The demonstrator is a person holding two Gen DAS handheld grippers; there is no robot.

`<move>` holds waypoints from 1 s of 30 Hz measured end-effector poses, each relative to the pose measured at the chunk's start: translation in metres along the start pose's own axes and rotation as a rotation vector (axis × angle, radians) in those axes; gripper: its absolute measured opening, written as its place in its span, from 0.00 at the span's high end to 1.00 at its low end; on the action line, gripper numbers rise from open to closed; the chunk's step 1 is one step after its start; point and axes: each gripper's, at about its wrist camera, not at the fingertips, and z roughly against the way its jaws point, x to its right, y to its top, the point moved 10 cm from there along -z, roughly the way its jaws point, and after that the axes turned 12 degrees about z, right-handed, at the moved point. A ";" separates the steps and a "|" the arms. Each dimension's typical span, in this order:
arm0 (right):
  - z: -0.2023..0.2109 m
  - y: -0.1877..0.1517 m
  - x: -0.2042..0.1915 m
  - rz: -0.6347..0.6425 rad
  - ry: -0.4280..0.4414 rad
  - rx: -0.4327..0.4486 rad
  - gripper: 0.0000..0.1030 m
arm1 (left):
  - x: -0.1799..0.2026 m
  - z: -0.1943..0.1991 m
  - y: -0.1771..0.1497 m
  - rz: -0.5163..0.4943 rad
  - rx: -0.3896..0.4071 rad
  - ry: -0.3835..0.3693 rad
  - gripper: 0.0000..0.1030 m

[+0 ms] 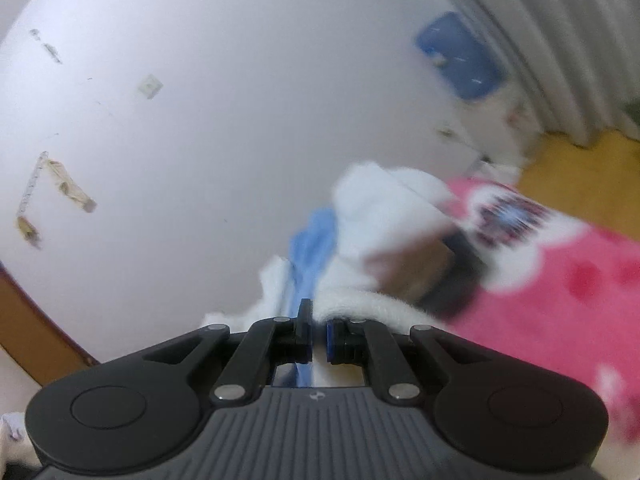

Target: Fold clothes

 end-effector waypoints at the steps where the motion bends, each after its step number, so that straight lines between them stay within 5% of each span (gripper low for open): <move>1: -0.021 0.000 0.007 0.011 0.005 -0.017 0.90 | -0.002 -0.004 0.000 0.012 -0.010 -0.002 0.36; 6: -0.110 -0.043 0.100 -0.110 -0.235 -0.229 0.70 | -0.006 -0.023 -0.007 0.022 -0.054 -0.014 0.36; 10: -0.078 -0.030 0.122 -0.205 -0.239 -0.160 0.65 | -0.013 -0.033 -0.009 0.057 -0.057 -0.040 0.36; 13: -0.016 0.003 0.122 -0.163 -0.301 -0.100 0.63 | -0.017 -0.034 -0.009 0.075 -0.050 -0.045 0.36; 16: 0.075 0.021 0.119 -0.071 -0.450 -0.081 0.63 | -0.021 -0.039 -0.003 0.109 -0.027 -0.039 0.36; 20: 0.209 -0.006 0.113 -0.022 -0.710 -0.206 0.59 | -0.020 -0.052 0.009 0.164 -0.003 -0.026 0.36; 25: 0.369 -0.106 0.103 -0.203 -0.951 -0.265 0.56 | -0.009 -0.074 0.030 0.151 0.008 -0.023 0.36; 30: 0.476 -0.237 0.078 -0.577 -0.988 -0.028 0.54 | 0.016 -0.108 0.045 0.143 -0.042 -0.044 0.36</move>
